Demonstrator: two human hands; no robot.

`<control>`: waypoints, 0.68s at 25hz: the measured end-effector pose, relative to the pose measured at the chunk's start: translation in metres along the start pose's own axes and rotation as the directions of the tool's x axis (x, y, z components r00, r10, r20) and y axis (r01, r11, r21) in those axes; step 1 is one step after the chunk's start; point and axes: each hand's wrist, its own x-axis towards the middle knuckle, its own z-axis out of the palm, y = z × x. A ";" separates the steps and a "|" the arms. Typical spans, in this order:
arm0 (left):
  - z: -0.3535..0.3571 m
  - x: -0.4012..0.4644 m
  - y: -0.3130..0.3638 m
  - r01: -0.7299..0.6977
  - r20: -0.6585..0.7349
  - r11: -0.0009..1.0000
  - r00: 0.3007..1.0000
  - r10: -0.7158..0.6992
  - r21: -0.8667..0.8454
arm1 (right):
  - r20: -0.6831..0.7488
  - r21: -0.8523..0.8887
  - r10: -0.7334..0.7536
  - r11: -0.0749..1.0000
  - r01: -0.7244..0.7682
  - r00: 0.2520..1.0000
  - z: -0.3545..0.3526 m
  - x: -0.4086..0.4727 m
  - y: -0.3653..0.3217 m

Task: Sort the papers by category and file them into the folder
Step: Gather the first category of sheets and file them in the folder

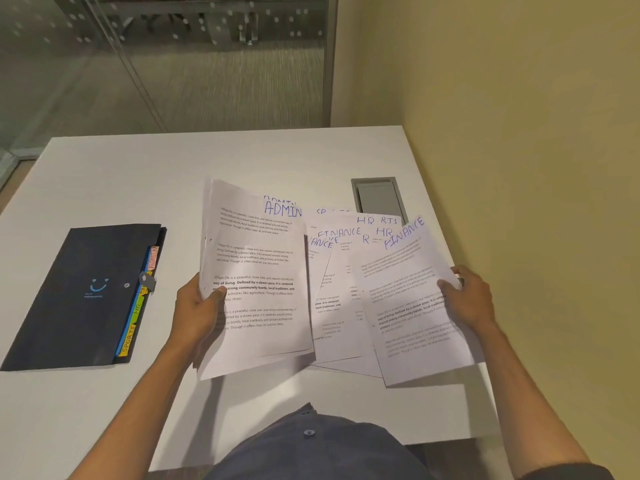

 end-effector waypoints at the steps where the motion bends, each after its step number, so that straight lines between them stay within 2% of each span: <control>1: -0.002 0.002 -0.001 -0.002 -0.004 1.000 1.000 0.002 0.013 | 0.009 0.000 0.011 1.000 -0.011 1.000 0.000 0.000 0.000; 3: -0.005 0.004 -0.004 -0.001 -0.007 0.999 1.000 0.002 0.033 | 0.060 -0.073 0.059 0.996 -0.054 0.996 0.006 0.002 0.004; 5: -0.006 0.003 -0.006 -0.005 -0.009 0.999 1.000 0.006 0.049 | 0.062 -0.281 0.112 0.955 -0.090 0.992 0.018 0.000 0.006; 7: -0.008 0.002 -0.008 -0.004 -0.017 0.998 1.000 0.005 0.058 | 0.015 -0.473 0.008 0.881 0.000 1.000 0.042 -0.013 -0.003; 9: -0.009 0.001 -0.012 0.002 -0.018 0.998 1.000 -0.001 0.060 | 0.071 -0.497 -0.173 0.848 0.185 0.982 0.076 -0.033 -0.022; 11: -0.010 0.000 -0.013 0.009 -0.020 0.998 1.000 -0.008 0.058 | 0.223 -0.459 -0.249 0.826 0.327 0.943 0.112 -0.056 -0.041; 13: -0.010 -0.002 -0.013 0.017 -0.025 0.998 1.000 -0.016 0.060 | 0.334 -0.455 -0.235 0.808 0.374 0.913 0.144 -0.068 -0.055; 17: -0.014 -0.005 -0.013 0.018 -0.039 0.998 0.999 -0.016 0.067 | 0.405 -0.492 -0.173 0.787 0.373 0.898 0.186 -0.064 -0.072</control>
